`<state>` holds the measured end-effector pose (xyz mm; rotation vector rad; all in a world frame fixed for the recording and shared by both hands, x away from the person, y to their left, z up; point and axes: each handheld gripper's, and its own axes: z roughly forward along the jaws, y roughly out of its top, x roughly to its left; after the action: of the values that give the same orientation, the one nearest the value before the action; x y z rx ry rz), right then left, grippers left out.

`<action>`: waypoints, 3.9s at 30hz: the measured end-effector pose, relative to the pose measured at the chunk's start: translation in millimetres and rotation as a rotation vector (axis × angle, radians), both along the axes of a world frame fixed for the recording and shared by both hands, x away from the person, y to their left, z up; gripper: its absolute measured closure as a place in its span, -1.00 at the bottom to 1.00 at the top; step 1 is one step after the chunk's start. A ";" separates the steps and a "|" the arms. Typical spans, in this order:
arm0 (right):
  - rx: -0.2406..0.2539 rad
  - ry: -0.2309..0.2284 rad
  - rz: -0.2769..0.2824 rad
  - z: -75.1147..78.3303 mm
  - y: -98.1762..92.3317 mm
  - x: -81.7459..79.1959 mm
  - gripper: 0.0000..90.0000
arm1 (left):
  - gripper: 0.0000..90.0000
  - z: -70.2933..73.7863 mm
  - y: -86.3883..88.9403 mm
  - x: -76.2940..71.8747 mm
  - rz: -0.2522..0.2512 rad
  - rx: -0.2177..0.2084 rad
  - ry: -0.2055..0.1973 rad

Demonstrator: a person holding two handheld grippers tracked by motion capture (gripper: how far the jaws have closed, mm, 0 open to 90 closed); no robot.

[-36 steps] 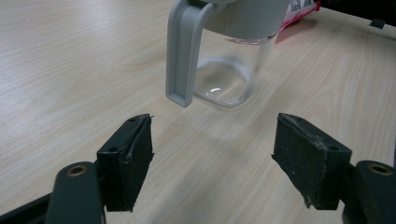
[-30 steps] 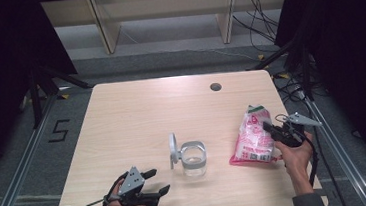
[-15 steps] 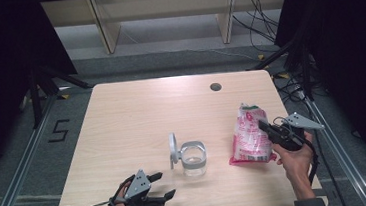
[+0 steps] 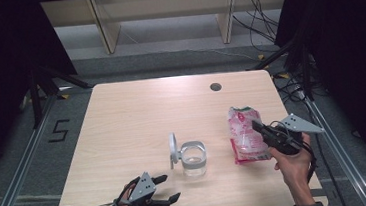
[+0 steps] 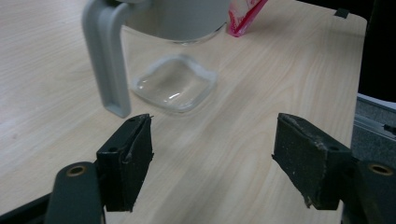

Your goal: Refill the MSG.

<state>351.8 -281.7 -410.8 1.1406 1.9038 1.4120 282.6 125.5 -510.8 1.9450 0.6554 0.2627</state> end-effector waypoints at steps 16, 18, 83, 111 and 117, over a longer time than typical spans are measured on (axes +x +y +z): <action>-0.024 -0.047 0.025 20.2 8.5 -21.0 1.00 | -0.39 4.8 -83.2 -8.8 -0.165 0.023 -0.054; -0.038 -0.090 0.045 26.3 10.5 -22.9 1.00 | -0.38 5.3 -96.4 -1.3 -0.158 0.032 -0.086; -0.027 -0.117 0.258 59.8 82.4 -32.4 1.00 | 0.65 2.0 -183.1 6.8 0.108 -0.210 -0.114; -0.065 -0.102 0.281 55.7 110.7 -18.9 1.00 | 0.66 2.7 -187.0 3.7 0.098 -0.272 -0.104; -0.053 -0.082 0.268 55.1 114.2 -17.3 1.00 | 0.67 3.8 -186.7 4.9 0.095 -0.281 -0.101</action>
<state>334.4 -167.4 -355.7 0.8127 2.0804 1.5110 287.5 -61.2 -507.0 1.6244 0.6804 0.3084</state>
